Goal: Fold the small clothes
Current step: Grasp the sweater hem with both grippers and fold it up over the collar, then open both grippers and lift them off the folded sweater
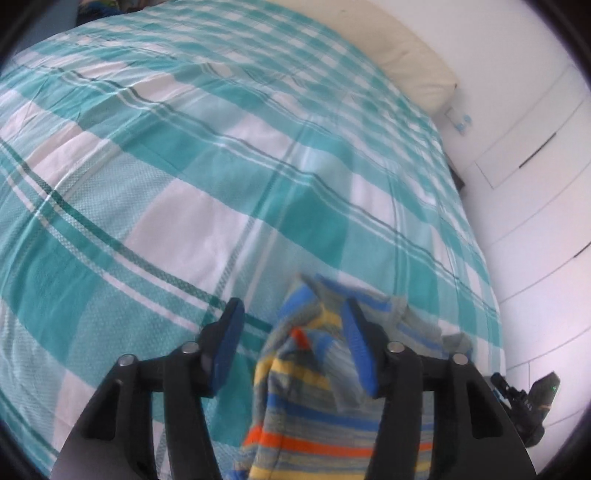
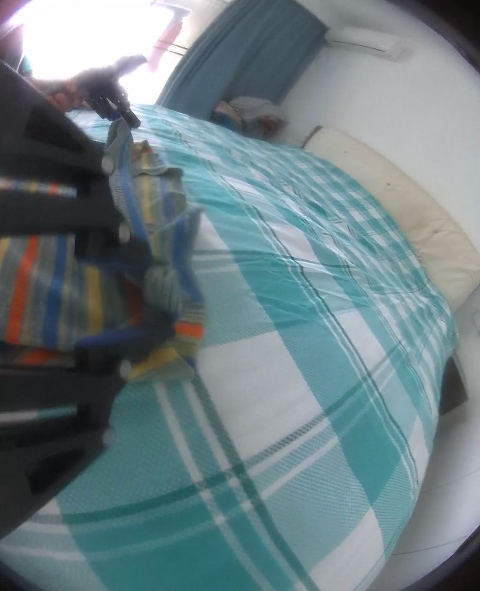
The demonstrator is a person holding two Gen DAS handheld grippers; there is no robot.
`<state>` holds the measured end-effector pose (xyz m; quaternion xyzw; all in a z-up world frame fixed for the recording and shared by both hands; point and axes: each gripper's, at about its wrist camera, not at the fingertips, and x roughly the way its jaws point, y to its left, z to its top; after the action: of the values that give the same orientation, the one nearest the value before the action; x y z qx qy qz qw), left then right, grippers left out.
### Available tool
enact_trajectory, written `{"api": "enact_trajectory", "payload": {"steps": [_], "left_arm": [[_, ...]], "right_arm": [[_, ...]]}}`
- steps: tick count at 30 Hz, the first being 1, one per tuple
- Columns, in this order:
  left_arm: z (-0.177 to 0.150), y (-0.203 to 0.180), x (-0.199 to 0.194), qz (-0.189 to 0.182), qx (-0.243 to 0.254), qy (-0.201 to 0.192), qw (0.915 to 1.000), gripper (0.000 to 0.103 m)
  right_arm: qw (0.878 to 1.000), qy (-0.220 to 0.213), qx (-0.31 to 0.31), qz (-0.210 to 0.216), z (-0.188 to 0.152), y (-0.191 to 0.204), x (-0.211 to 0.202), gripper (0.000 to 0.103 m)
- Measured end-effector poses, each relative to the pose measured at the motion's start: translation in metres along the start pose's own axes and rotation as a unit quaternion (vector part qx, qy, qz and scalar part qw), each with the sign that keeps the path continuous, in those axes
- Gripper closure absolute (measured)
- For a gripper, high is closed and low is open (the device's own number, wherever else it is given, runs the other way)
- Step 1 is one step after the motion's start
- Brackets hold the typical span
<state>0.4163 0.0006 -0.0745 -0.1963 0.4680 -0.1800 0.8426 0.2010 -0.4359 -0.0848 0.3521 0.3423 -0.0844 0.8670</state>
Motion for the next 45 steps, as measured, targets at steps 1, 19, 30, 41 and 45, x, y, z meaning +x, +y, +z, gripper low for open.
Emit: {"api": "enact_trajectory", "payload": {"steps": [1,19,30,41,45], "left_arm": [[0.0,0.001,-0.005,-0.007,0.002,-0.002,1.0,0.046],[-0.005,-0.053,0.018,-0.102,0.028,0.054,0.993,0.016],[-0.128,-0.025,-0.029,0.009,0.228,0.108,0.9676,0.016],[-0.251,-0.004,-0.102,0.058,0.186,-0.013,0.9807,0.003],[-0.263,-0.016,-0.08,0.122,0.232,-0.022,0.9648,0.0]], "right_arm": [[1.0,-0.01,-0.003,0.001,0.002,0.002,-0.006,0.049],[0.991,0.042,-0.046,0.122,0.01,0.078,0.048,0.05],[0.951,0.211,-0.224,0.026,-0.119,0.055,-0.022,0.049],[0.969,0.043,-0.236,-0.051,-0.234,0.01,-0.138,0.031],[0.969,-0.021,-0.231,-0.089,-0.243,0.014,-0.121,0.027]]}}
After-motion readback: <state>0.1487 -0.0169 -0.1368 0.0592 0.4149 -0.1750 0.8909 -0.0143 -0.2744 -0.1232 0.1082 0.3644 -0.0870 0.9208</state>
